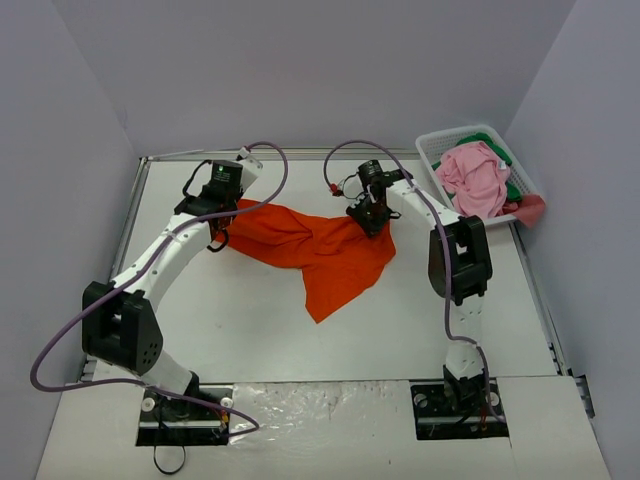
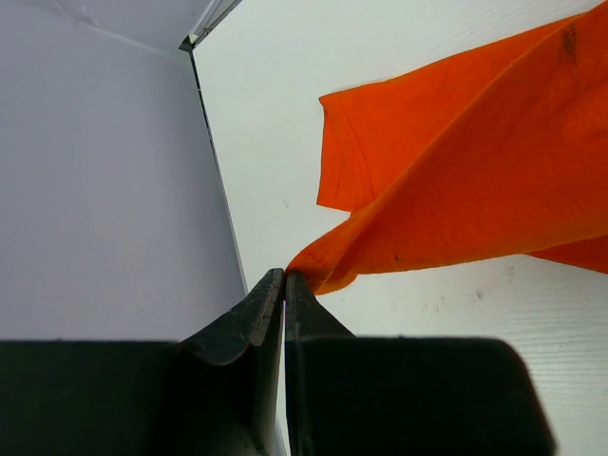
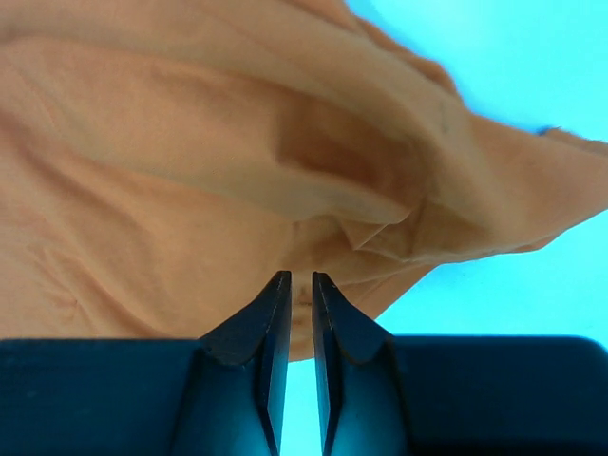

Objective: Fold and stack the t-shirts
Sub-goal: Flatten out the tshirt

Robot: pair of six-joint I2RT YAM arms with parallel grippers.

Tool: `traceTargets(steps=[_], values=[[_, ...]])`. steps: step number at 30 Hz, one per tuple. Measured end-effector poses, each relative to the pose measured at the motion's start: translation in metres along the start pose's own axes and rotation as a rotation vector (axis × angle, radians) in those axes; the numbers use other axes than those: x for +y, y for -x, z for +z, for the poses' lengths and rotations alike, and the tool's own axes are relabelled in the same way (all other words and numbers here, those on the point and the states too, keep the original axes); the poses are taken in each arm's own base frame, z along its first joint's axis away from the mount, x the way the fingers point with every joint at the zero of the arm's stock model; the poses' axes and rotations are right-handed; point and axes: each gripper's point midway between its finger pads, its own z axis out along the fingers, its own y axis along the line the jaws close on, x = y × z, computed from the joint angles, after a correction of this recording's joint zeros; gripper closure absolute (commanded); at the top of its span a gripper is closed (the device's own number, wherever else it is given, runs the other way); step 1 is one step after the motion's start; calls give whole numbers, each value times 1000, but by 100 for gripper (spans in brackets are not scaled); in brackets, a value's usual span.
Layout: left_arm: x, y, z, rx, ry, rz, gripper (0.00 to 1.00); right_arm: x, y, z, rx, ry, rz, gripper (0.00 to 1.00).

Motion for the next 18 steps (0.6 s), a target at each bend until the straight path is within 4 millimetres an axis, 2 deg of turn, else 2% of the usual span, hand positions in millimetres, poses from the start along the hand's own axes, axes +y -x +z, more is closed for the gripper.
traceTargets(steps=[2,5,6,9,13,18], values=[[0,0,0,0,-2,-2,97,3,-3,0,4,11,1,87],[-1,0,0,-1,-6,-7,98,5,-3,0,2,18,1,79],[-1,0,0,-2,-6,-8,98,5,-2,0,1,20,2,72],[-1,-1,1,2,-7,-9,98,5,-2,0,-1,23,3,66],[-2,-5,2,10,-9,-7,98,4,1,-1,-7,21,3,65],[-2,-8,3,19,-11,-6,98,-2,14,-3,-35,6,1,66]])
